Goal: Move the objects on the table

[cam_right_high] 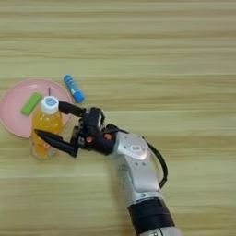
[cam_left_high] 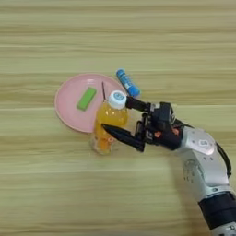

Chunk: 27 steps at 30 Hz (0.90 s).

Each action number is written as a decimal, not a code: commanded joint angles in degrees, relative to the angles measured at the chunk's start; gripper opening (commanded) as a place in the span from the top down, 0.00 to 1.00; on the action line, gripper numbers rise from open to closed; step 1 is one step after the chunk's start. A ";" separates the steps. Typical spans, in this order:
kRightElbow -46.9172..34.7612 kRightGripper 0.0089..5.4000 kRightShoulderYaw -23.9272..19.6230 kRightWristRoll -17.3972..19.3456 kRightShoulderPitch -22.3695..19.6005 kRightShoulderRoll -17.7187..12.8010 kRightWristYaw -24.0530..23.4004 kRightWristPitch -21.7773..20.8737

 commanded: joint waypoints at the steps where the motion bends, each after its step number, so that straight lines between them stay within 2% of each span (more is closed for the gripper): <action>1: -0.05 0.36 -3.64 0.23 -6.92 1.44 -6.32 -1.67; 10: 3.04 0.36 -8.95 0.94 -11.40 3.17 -13.47 -3.07; 14: 4.77 0.36 -10.97 -0.16 -13.18 3.70 -16.84 -4.87; 17: 7.56 0.36 -13.45 -1.11 -15.50 4.13 -21.23 -6.94; 22: 14.40 0.36 -15.31 -9.11 -18.66 3.22 -29.64 -15.17; 27: 19.02 0.36 -14.70 -14.70 -19.91 2.48 -34.22 -20.45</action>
